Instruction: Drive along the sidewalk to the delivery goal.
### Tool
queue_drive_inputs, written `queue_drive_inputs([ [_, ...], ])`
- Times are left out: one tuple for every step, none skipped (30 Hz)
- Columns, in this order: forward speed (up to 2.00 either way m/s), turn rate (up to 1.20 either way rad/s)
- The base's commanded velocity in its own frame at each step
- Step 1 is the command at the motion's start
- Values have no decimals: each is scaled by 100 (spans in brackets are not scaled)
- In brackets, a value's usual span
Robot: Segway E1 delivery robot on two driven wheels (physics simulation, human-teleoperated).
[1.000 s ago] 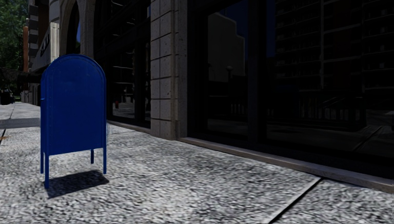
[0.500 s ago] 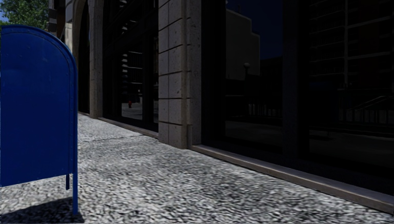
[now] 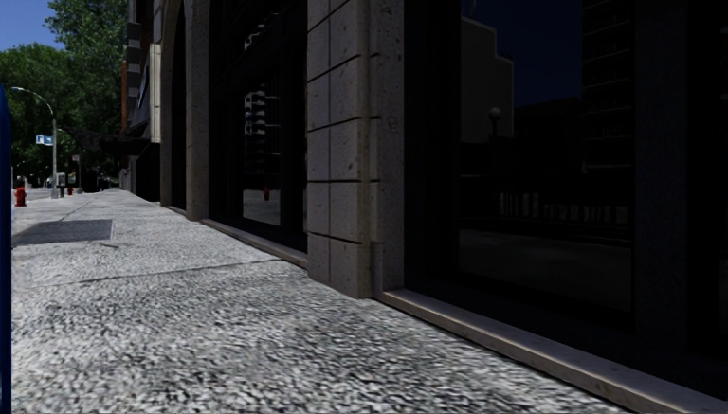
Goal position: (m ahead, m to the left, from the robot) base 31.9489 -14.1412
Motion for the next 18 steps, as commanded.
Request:
queue_drive_inputs([
  [135, 64],
  [135, 65],
  [135, 66],
  [135, 66],
  [135, 69],
  [135, 70],
  [135, 70],
  [135, 70],
  [135, 70],
  [135, 70],
  [135, 70],
  [135, 70],
  [135, 70],
  [135, 70],
  [135, 70],
  [135, 70],
  [135, 70],
  [135, 70],
])
